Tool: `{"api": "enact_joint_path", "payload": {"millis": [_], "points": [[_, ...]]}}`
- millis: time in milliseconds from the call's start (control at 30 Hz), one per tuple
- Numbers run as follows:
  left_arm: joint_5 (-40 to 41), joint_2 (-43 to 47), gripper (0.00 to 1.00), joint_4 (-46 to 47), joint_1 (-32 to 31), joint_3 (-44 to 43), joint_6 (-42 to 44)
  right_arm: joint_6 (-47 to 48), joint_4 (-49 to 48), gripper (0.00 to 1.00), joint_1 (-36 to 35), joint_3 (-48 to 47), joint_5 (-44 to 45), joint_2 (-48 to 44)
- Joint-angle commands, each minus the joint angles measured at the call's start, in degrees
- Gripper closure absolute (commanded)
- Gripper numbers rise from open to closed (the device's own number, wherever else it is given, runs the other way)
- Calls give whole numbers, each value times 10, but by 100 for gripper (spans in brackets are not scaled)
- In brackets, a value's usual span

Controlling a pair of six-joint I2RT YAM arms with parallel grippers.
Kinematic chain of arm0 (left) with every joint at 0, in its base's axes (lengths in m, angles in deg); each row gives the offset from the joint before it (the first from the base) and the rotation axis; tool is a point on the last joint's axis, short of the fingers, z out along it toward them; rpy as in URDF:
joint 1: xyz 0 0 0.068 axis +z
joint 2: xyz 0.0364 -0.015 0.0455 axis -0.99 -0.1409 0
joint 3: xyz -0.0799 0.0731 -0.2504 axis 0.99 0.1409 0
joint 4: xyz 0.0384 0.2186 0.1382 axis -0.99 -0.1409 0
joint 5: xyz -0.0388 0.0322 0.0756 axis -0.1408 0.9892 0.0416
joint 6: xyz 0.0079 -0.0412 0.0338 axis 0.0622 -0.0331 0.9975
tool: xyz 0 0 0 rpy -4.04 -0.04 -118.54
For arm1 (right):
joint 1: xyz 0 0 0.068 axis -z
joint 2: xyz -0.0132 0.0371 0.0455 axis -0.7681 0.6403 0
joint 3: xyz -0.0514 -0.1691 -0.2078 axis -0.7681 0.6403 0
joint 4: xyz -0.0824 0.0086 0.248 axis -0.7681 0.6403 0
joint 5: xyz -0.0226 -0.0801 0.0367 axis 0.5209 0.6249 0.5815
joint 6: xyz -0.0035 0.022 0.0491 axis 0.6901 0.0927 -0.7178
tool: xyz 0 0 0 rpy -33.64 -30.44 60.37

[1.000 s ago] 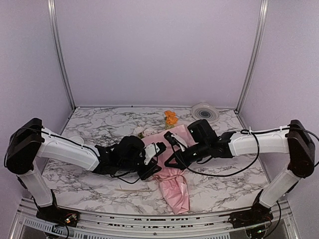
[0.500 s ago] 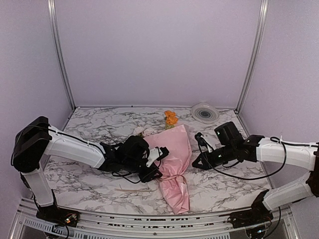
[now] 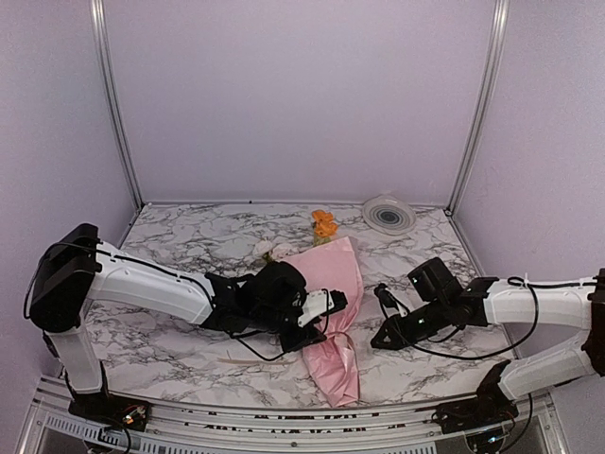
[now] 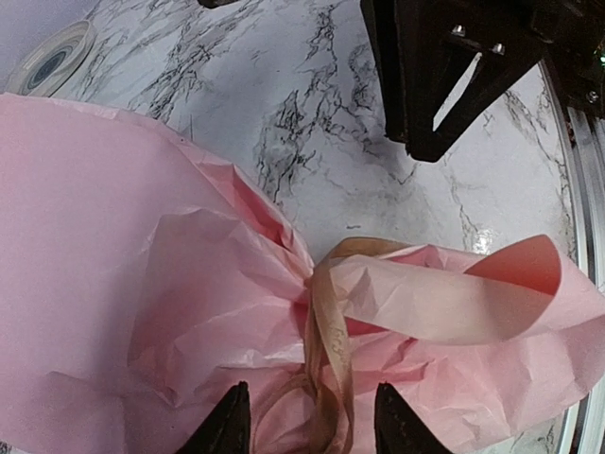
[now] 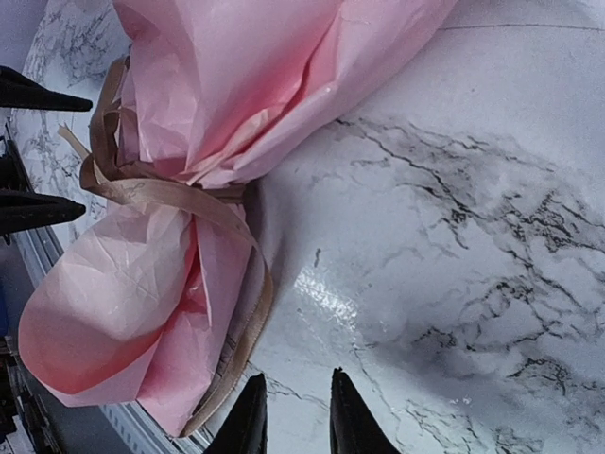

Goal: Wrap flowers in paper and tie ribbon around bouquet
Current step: Cross the half-tied ribbon over the folded bouquet.

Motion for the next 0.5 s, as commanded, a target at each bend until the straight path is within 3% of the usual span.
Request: {"api": "enact_joint_path", "payload": {"millis": [0,100,267,467], "points": [[12,-33,57,-45,-3,-39,22,-5,-31,77,1,-1,-17,-16],[-19,-45,61,-62,-6,-53,24,-3,-43,77,1,10,-32,-26],[-5,-45,70,-68,-7,-43,21,10,-40,77,1,2,-35,-21],[61,-58,92,-66,-11,-57,3,30,-44,77,1,-8,-51,-8]]}}
